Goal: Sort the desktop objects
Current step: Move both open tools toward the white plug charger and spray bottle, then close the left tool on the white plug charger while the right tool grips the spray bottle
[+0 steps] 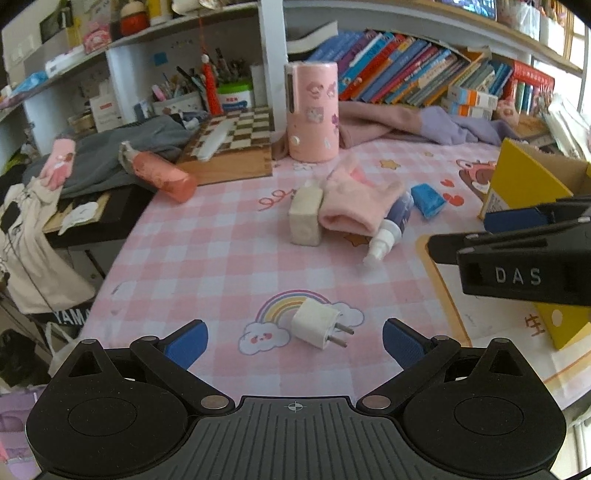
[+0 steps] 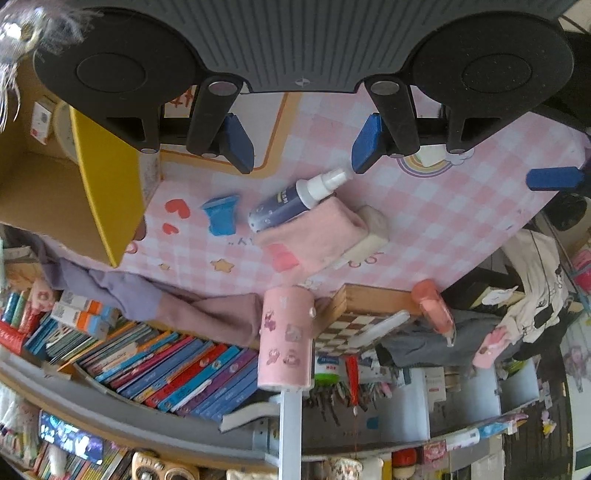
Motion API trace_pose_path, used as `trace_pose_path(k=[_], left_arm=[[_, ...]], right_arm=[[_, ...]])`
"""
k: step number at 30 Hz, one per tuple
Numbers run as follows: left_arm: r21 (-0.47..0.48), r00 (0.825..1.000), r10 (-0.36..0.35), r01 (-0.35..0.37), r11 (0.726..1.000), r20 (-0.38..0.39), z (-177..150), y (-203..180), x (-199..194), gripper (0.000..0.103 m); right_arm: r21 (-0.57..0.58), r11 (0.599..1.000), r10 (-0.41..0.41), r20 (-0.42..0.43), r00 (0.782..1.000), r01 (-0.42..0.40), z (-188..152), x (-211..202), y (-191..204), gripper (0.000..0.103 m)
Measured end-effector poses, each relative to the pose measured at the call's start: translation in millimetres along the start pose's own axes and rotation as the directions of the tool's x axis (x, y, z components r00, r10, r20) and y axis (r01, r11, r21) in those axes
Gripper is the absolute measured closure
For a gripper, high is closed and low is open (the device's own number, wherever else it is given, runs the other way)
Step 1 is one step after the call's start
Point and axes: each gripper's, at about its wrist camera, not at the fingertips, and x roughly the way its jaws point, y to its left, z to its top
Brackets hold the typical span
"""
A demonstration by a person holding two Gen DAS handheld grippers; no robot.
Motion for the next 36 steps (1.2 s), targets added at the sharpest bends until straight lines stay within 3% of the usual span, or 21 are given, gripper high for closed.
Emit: trace_pose_path(k=[5,12,21,25,31,36], left_arm=[[0.005,1.0,-0.009,0.009,1.0,-0.022,4.8,-3.1,17.1,0.008],[-0.001,0.998,-0.025,0.025,1.0,-0.061,10.6,-5.4,39.2,0.032],[0.033,0.993,-0.058,0.062,0.998,-0.105,8.3,-10.3,48.6,0.034],[0.051,0.992,-0.076,0.082,0.995,-0.103,5.7,-10.5,51.8,0.057],[0.024,0.994,-0.056,0.059,0.998,-0.095,8.6,-7.8,49.8,0.057],[-0.027,0.993,-0.081,0.079,0.996,-0.083,14.7,-0.2,42.0,0.057]], right_arm=[[0.01,1.0,0.015,-0.026,1.0,-0.014,7.1,15.1,-8.0,0.046],[0.032,0.999,0.024,-0.069,0.997,-0.022,15.0,35.6,-19.1,0.046],[0.046,0.998,0.057,-0.112,0.992,-0.052,22.6,57.0,-22.6,0.045],[0.063,0.997,0.059,-0.14,0.988,-0.05,25.2,68.0,-23.7,0.045],[0.104,0.994,0.054,-0.172,0.984,-0.037,31.3,85.8,-24.3,0.045],[0.16,0.987,0.033,-0.175,0.984,-0.005,38.1,99.2,-27.7,0.046]])
